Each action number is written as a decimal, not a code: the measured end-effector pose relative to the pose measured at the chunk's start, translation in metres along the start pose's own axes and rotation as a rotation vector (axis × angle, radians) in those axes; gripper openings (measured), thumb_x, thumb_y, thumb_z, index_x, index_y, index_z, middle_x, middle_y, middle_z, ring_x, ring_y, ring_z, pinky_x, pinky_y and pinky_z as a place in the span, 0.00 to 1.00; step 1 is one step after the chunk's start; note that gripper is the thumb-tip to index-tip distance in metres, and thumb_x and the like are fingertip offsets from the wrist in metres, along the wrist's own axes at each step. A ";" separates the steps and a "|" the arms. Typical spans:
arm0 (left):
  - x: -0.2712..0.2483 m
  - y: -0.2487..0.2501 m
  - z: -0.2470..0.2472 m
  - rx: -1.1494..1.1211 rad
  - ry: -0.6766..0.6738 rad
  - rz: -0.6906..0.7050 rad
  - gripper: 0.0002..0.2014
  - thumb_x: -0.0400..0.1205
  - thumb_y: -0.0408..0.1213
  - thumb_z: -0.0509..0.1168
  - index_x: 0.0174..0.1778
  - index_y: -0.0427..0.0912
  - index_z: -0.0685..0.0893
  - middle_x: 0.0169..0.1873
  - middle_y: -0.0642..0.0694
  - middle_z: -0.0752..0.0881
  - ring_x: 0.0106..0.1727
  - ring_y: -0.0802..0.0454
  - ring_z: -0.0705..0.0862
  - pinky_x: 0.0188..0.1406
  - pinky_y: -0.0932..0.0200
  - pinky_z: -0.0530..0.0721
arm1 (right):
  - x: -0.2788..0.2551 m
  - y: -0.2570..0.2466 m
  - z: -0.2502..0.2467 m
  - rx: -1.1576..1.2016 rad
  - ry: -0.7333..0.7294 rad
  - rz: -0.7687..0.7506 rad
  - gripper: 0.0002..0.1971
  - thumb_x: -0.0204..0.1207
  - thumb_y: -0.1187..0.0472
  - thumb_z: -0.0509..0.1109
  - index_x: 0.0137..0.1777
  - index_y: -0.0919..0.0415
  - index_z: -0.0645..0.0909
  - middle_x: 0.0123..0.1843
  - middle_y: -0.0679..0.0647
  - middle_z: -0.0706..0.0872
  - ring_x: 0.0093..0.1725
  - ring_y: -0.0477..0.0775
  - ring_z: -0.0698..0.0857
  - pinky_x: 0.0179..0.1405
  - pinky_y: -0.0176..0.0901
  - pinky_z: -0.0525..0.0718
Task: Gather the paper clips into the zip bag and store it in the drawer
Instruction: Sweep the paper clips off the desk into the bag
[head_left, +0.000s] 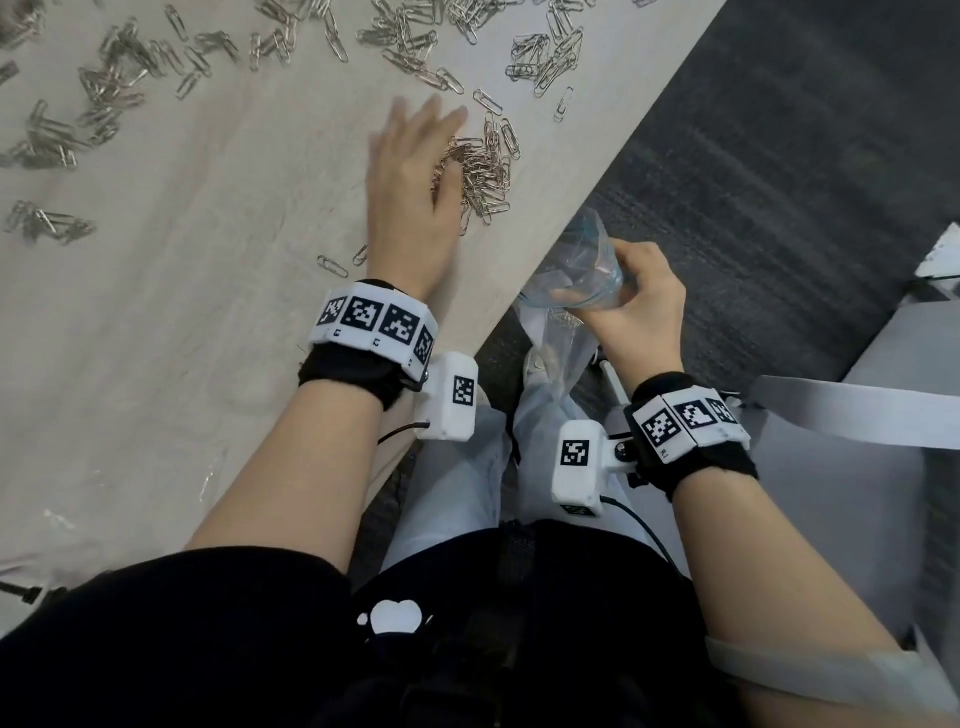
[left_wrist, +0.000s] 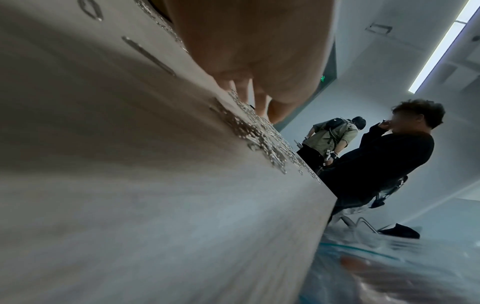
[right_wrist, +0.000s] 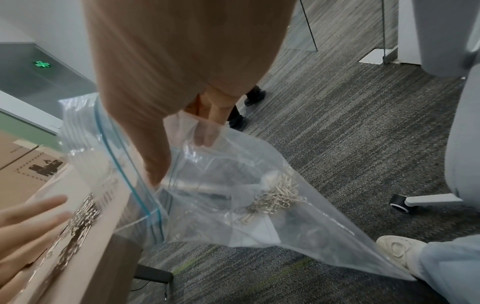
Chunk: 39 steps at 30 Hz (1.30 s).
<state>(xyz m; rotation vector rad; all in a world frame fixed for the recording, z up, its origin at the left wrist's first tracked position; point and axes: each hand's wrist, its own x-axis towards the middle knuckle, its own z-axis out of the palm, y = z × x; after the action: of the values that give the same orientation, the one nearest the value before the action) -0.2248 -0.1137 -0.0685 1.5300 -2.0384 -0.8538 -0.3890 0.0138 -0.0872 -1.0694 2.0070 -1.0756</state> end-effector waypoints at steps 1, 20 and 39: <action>0.002 -0.002 -0.001 0.090 -0.005 -0.048 0.22 0.85 0.39 0.54 0.77 0.48 0.68 0.80 0.45 0.62 0.83 0.44 0.51 0.81 0.42 0.43 | 0.000 0.000 0.000 0.002 0.002 0.003 0.23 0.62 0.58 0.82 0.56 0.62 0.84 0.48 0.51 0.80 0.45 0.31 0.78 0.45 0.25 0.77; -0.011 0.004 -0.010 0.012 0.005 -0.042 0.18 0.82 0.41 0.59 0.68 0.46 0.78 0.68 0.47 0.79 0.73 0.50 0.71 0.76 0.51 0.66 | 0.001 -0.002 -0.001 -0.015 0.023 -0.007 0.22 0.62 0.57 0.82 0.55 0.63 0.85 0.48 0.50 0.81 0.45 0.29 0.78 0.45 0.27 0.78; -0.023 0.004 -0.013 -0.077 0.094 -0.420 0.14 0.66 0.28 0.63 0.45 0.43 0.85 0.41 0.47 0.87 0.42 0.53 0.84 0.50 0.54 0.85 | -0.001 -0.004 0.001 -0.008 0.034 -0.015 0.22 0.61 0.56 0.81 0.54 0.63 0.85 0.46 0.51 0.79 0.43 0.33 0.78 0.45 0.40 0.83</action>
<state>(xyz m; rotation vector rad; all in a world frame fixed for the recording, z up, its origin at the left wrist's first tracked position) -0.2122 -0.0937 -0.0561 1.9488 -1.6215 -0.9770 -0.3861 0.0129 -0.0837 -1.0783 2.0346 -1.1006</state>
